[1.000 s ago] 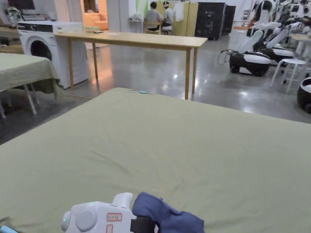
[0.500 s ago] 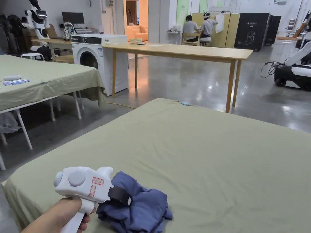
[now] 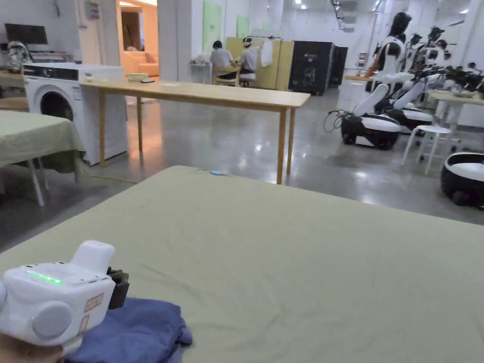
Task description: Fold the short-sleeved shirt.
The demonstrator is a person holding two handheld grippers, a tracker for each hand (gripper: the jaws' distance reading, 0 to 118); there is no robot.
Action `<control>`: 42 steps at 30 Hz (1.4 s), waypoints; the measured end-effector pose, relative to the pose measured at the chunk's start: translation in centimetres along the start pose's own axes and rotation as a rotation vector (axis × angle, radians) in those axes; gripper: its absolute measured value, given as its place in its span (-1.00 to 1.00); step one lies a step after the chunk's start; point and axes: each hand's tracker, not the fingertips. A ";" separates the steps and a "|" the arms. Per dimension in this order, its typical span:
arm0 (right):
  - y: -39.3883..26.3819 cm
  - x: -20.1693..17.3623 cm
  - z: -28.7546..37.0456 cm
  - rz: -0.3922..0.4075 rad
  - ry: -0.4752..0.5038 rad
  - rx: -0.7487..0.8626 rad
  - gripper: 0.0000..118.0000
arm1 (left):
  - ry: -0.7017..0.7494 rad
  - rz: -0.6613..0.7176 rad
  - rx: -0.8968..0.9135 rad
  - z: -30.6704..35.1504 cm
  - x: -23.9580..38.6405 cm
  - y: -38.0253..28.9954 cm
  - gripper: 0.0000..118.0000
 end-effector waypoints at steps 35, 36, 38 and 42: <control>16.6 3.6 11.1 0.175 -0.359 0.422 0.15 | -0.197 0.057 0.400 12.4 29.0 10.0 0.48; 16.7 3.5 11.0 0.176 -0.358 0.422 0.15 | -0.194 0.053 0.405 12.5 29.0 10.1 0.48; 16.9 3.3 11.1 0.174 -0.345 0.424 0.34 | -0.191 0.045 0.409 12.7 29.0 10.4 0.55; 16.9 2.6 11.2 0.177 -0.348 0.448 0.88 | -0.200 0.033 0.418 13.0 29.2 10.6 1.00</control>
